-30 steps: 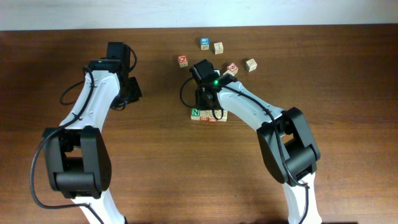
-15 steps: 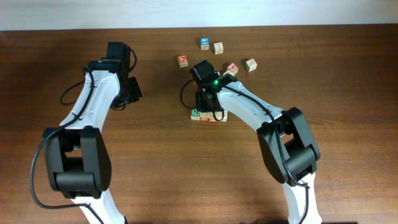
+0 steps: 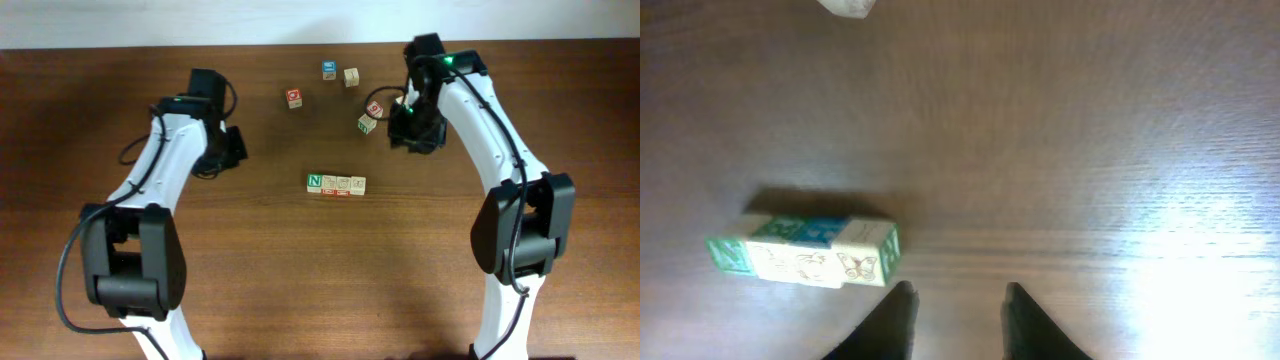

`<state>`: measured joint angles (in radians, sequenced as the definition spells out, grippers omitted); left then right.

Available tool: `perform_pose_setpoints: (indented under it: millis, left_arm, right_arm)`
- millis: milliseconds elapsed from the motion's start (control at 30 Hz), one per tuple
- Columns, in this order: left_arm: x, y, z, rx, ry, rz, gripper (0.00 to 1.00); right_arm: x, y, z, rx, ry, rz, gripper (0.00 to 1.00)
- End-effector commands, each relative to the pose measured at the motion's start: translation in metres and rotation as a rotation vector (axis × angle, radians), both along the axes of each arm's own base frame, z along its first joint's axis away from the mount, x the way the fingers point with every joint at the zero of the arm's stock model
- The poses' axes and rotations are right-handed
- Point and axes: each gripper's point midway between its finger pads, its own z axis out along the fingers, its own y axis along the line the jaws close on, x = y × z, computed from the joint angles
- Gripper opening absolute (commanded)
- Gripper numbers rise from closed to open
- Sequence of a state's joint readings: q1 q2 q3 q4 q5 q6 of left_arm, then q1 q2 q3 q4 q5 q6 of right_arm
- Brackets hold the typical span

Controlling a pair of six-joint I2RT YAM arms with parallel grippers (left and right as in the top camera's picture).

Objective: Rotate 4 blocks
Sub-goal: 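Lower both grippers onto opposite ends of the four-block row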

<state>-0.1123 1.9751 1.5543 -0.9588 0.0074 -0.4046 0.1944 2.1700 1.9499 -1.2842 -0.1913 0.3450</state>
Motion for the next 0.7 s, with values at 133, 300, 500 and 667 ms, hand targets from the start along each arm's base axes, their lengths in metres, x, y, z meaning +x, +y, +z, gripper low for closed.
perform_pose_setpoints:
  millis: [133, 300, 500, 667]
  left_arm:
    - [-0.014, -0.072, -0.024, -0.241, 0.010, -0.186, 0.08]
    - [-0.020, -0.086, -0.050, -0.310, 0.068, -0.273, 0.00]
    - [-0.021, -0.109, -0.050, -0.386, 0.054, -0.342, 0.00]
    - [-0.024, -0.116, -0.050, -0.381, 0.054, -0.361, 0.00]
  right_arm:
    - [-0.055, 0.033, -0.065, 0.197, 0.164, 0.094, 0.13]
    - [-0.062, 0.044, -0.068, 0.280, 0.160, 0.160, 0.05]
    - [-0.059, 0.053, -0.064, 0.338, 0.132, 0.202, 0.04]
    - [-0.041, 0.055, -0.070, 0.285, 0.056, 0.196, 0.04]
